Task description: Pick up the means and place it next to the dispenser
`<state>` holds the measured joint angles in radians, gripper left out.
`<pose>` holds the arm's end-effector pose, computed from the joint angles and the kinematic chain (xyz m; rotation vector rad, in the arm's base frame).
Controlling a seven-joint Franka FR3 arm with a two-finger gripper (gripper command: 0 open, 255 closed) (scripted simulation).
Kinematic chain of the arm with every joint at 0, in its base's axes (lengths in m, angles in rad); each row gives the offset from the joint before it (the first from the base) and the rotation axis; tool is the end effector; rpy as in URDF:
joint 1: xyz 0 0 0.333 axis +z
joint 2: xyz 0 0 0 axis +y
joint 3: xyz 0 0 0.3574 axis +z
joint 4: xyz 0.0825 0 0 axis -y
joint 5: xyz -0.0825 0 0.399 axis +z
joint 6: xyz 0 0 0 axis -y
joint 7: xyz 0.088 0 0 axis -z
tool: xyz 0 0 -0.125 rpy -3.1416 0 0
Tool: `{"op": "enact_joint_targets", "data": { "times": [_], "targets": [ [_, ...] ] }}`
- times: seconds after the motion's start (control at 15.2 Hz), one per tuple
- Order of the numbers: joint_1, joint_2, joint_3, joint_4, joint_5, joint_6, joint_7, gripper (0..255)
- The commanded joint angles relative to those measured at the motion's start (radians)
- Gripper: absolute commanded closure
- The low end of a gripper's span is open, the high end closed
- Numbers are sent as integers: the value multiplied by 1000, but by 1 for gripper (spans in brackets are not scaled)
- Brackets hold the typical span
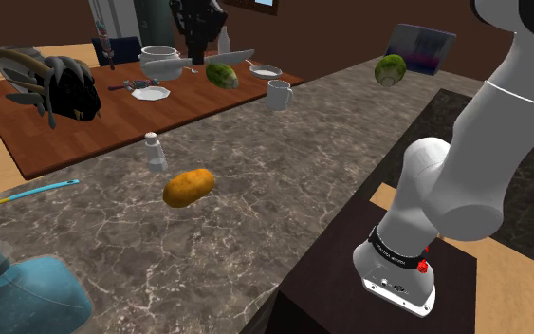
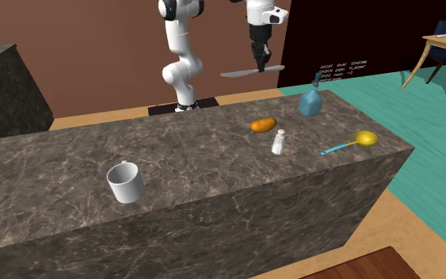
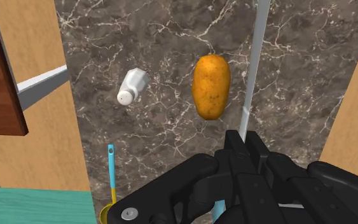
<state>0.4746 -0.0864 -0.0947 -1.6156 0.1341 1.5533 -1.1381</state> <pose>0.4940 0.2127 0.6734 -2.1839 -2.0803 -0.1127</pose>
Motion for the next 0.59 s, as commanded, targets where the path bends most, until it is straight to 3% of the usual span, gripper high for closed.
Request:
{"op": "enact_joint_targets", "data": {
  "times": [0.0,0.53],
  "targets": [
    [21,-8,26,-13,0,12,47,255],
    [107,-12,135,-24,2,45,240,255]
  ]
}}
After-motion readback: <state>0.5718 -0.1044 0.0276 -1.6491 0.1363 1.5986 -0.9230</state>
